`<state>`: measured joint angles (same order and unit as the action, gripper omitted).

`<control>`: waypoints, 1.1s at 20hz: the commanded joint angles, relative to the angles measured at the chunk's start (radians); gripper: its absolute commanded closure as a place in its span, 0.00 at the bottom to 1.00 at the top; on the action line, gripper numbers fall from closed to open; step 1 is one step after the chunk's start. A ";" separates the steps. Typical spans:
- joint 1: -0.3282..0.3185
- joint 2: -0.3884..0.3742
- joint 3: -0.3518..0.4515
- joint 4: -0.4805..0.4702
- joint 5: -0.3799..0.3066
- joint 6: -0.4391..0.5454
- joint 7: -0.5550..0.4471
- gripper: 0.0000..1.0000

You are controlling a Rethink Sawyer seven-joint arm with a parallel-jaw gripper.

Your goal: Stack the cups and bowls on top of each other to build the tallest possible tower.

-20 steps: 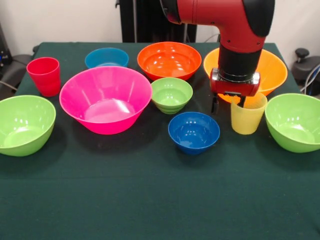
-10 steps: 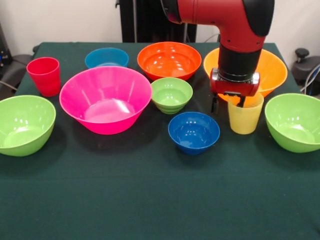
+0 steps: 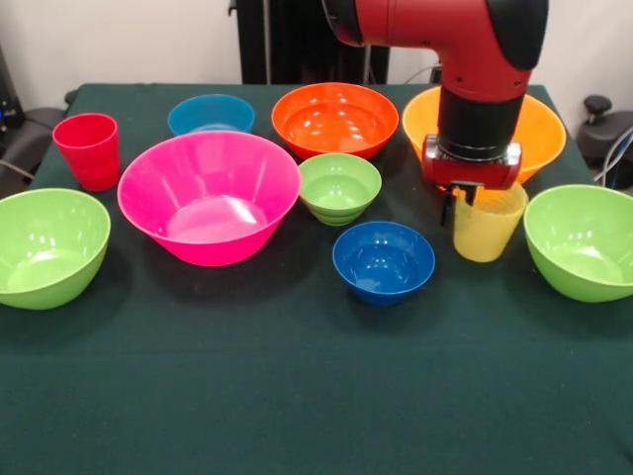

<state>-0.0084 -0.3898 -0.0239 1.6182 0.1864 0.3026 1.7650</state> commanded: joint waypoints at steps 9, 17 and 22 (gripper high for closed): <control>0.000 0.049 0.094 -0.045 0.018 -0.004 0.145 1.00; -0.018 0.017 0.082 -0.122 0.044 0.118 0.137 1.00; -0.053 -0.015 0.097 -0.141 0.055 0.196 0.123 1.00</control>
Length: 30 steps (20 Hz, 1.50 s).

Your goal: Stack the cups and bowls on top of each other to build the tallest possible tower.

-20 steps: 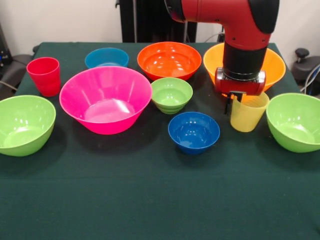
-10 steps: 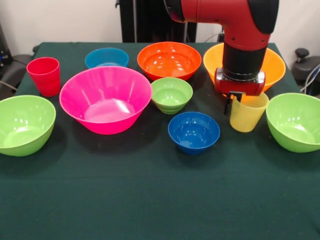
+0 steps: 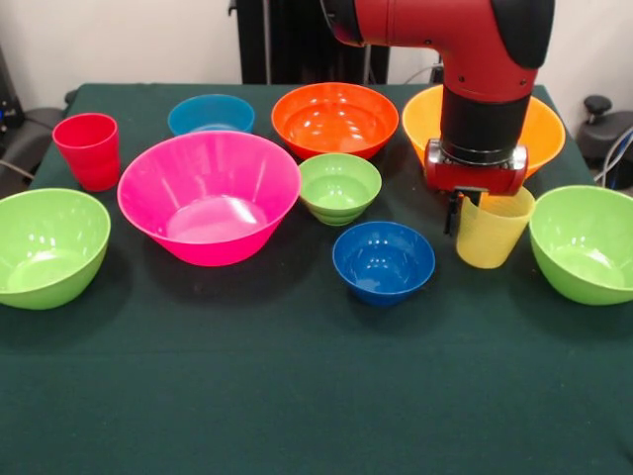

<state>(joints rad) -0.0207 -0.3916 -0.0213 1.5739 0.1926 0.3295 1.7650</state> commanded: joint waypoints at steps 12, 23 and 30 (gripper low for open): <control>-0.215 -0.165 0.163 0.030 0.046 0.288 0.042 1.00; -0.345 -0.074 0.163 -0.167 0.010 0.464 0.002 1.00; -0.394 0.094 0.162 -0.413 -0.056 0.562 -0.078 1.00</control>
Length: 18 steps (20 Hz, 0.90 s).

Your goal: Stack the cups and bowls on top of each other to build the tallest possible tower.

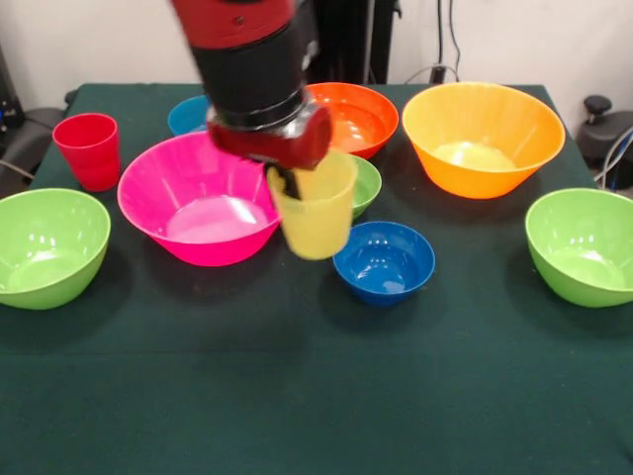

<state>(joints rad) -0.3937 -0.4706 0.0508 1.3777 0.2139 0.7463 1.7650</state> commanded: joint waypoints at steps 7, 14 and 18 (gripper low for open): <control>-0.013 0.304 0.087 -0.420 -0.116 0.208 -0.097 1.00; 0.011 0.348 0.079 -0.470 -0.133 0.186 -0.065 1.00; 0.033 0.364 0.069 -0.492 -0.138 0.175 -0.032 1.00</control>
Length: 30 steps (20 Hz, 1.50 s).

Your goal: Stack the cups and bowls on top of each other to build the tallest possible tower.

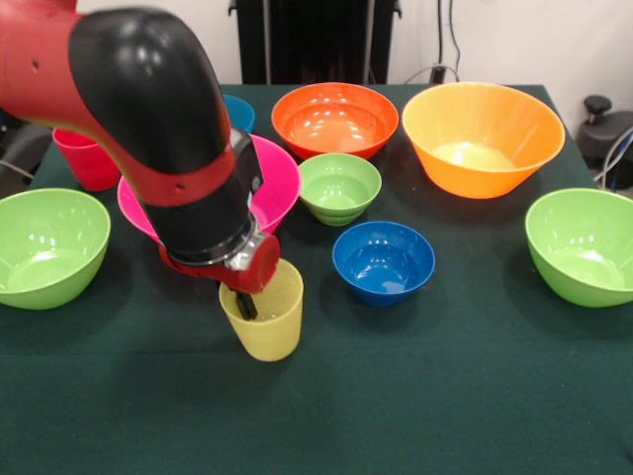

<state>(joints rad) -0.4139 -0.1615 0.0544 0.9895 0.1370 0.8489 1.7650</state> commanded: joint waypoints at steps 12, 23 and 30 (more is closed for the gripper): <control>0.163 0.061 -0.008 -0.117 -0.049 0.037 0.117 1.00; 0.201 0.045 -0.040 -0.045 -0.030 -0.028 0.133 1.00; 0.195 0.062 -0.041 -0.040 -0.040 -0.059 0.111 1.00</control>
<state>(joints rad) -0.2208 -0.1171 -0.0155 0.8958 0.1269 0.8477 1.7650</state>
